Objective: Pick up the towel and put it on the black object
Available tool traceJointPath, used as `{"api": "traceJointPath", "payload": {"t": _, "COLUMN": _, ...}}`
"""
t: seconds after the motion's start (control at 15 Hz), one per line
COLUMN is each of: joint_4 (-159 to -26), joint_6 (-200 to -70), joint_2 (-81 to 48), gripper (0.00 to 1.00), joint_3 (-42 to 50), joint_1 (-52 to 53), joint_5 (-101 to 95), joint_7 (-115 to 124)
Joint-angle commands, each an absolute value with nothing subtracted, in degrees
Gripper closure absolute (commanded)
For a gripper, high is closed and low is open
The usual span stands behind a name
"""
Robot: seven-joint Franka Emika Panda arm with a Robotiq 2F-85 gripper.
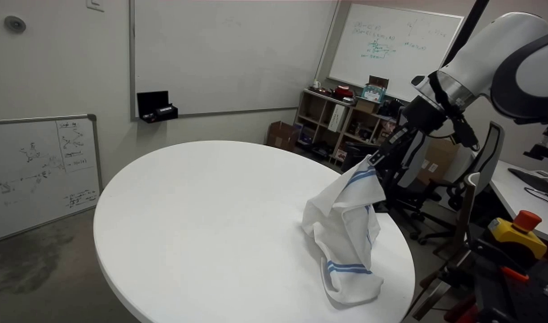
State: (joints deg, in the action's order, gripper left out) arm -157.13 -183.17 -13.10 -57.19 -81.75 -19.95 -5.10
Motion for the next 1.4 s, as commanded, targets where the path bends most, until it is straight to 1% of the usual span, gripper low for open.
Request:
{"api": "traceJointPath", "payload": {"t": 0.0, "joint_4": -157.13, "joint_6": -179.68, "joint_2": -12.23, "gripper": 1.0, "joint_3": -69.92, "joint_1": -94.51, "joint_5": -21.92, "joint_7": -4.74}}
{"api": "traceJointPath", "payload": {"t": 0.33, "joint_4": -155.13, "joint_6": -170.58, "joint_2": -11.98, "gripper": 1.0, "joint_3": -89.58, "joint_1": -113.17, "joint_5": -21.14, "joint_7": -4.72}}
{"api": "traceJointPath", "payload": {"t": 0.6, "joint_4": -149.78, "joint_6": -163.71, "joint_2": -11.91, "gripper": 1.0, "joint_3": -104.08, "joint_1": -127.24, "joint_5": -22.42, "joint_7": -0.7}}
{"api": "traceJointPath", "payload": {"t": 0.8, "joint_4": -144.46, "joint_6": -155.16, "joint_2": -15.01, "gripper": 1.0, "joint_3": -114.47, "joint_1": -137.58, "joint_5": -25.92, "joint_7": 3.66}}
{"api": "traceJointPath", "payload": {"t": 1.0, "joint_4": -139.71, "joint_6": -143.35, "joint_2": -21.33, "gripper": 1.0, "joint_3": -123.9, "joint_1": -146.06, "joint_5": -31.33, "joint_7": 9.0}}
{"api": "traceJointPath", "payload": {"t": 1.07, "joint_4": -136.81, "joint_6": -138.73, "joint_2": -23.71, "gripper": 1.0, "joint_3": -120.65, "joint_1": -141.64, "joint_5": -33.7, "joint_7": 11.66}}
{"api": "traceJointPath", "payload": {"t": 1.13, "joint_4": -135.12, "joint_6": -135.07, "joint_2": -25.36, "gripper": 1.0, "joint_3": -122.62, "joint_1": -142.64, "joint_5": -33.55, "joint_7": 12.34}}
{"api": "traceJointPath", "payload": {"t": 1.33, "joint_4": -129.33, "joint_6": -125.81, "joint_2": -29.39, "gripper": 1.0, "joint_3": -124.69, "joint_1": -141.87, "joint_5": -33.51, "joint_7": 16.62}}
